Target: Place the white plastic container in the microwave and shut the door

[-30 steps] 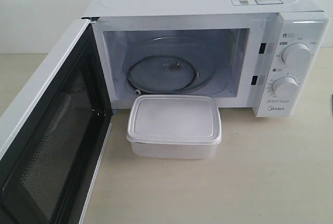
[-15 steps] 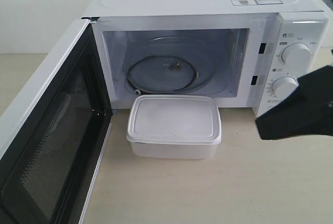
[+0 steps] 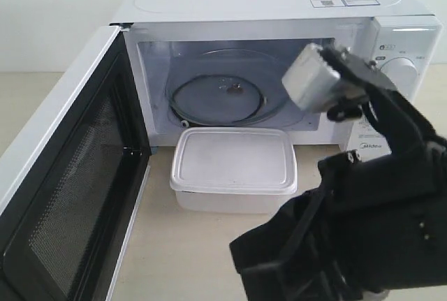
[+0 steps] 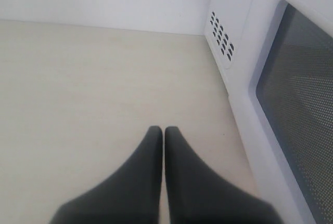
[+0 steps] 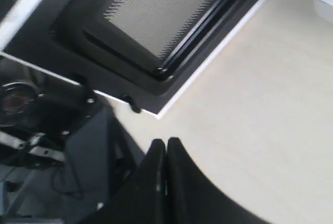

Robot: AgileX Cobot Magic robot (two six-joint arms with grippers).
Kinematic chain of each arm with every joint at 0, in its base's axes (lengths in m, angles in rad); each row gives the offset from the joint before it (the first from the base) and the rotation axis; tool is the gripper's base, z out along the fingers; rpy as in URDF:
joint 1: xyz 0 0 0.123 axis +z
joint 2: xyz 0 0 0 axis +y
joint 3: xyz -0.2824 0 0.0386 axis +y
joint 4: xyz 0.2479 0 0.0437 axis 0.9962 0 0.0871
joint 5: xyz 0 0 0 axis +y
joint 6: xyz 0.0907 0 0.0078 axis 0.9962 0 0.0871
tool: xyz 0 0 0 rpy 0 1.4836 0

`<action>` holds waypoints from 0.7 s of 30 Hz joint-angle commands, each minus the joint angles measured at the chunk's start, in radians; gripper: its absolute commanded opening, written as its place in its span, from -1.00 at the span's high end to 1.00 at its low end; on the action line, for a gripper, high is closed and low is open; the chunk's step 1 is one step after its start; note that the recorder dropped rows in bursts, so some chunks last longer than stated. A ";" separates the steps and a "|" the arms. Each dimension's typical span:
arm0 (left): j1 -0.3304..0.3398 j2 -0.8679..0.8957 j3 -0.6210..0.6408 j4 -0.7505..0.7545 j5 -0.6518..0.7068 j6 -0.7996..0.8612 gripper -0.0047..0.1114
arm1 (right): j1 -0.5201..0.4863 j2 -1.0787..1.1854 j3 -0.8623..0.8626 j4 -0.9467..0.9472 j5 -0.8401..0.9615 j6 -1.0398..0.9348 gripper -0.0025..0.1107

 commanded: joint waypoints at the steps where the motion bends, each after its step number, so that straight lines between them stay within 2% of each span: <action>1: 0.002 -0.002 0.004 -0.007 -0.002 0.001 0.85 | 0.091 0.002 0.062 -0.576 -0.154 0.559 0.96; 4: 0.002 -0.002 0.004 -0.007 -0.002 0.001 0.85 | 0.119 0.002 0.107 -0.999 -0.160 0.939 0.96; 6: 0.002 -0.002 0.004 -0.007 -0.002 0.001 0.85 | 0.138 0.002 0.134 -1.201 -0.138 1.134 0.96; 9: 0.002 -0.002 0.004 -0.007 -0.002 0.001 0.85 | 0.168 0.002 0.160 -1.397 -0.102 1.301 0.96; 15: 0.002 -0.002 0.004 -0.007 -0.002 0.001 0.85 | 0.213 0.002 0.171 -1.698 -0.086 1.395 0.96; 21: 0.002 -0.002 0.004 -0.007 -0.002 0.001 0.85 | 0.213 0.016 0.171 -1.878 -0.080 1.436 0.96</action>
